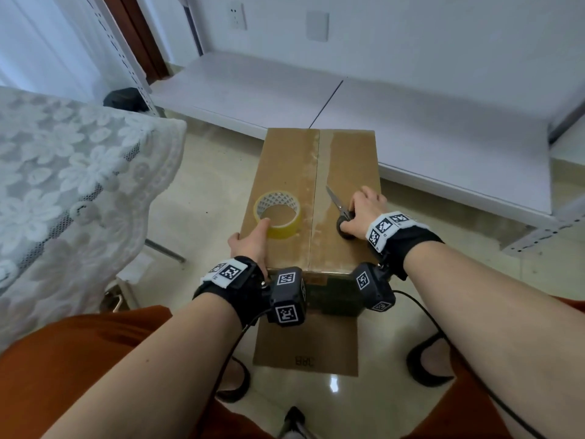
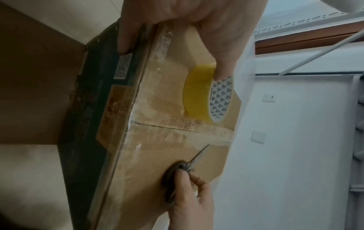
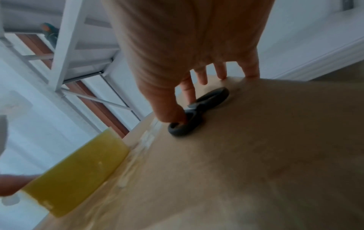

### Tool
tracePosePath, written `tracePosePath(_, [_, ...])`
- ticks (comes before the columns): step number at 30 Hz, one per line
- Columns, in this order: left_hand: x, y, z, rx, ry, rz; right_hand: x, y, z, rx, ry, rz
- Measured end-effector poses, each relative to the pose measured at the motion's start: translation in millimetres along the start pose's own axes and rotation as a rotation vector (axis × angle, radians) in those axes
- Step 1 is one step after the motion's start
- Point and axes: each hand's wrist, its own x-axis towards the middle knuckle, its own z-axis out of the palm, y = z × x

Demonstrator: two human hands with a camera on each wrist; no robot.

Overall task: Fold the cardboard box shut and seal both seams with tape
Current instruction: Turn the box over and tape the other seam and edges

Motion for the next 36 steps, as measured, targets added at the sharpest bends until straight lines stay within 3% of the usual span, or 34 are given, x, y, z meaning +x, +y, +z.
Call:
tracePosePath(3, [18,-5,2,0.038,0.071,-0.004,-2,4,0,0.041,-0.018,0.034])
tracePosePath(8, [19,5,-19,0.427,0.199,0.123,-31,-11,14,0.022,0.028,0.058])
tracePosePath(18, [33,57,-9,0.91,0.196,0.356,-60,-28,20,0.108,0.159,0.095])
tracePosePath(25, [57,85,-8,0.946,0.158,0.568,-69,-45,34,0.254,0.107,0.061])
tracePosePath(29, [45,86,9,0.766,0.179,0.681,-46,-48,19,0.332,0.124,0.032])
tracePosePath(36, [35,86,47,0.512,0.152,0.419,13,-17,-20,0.514,0.252,0.103])
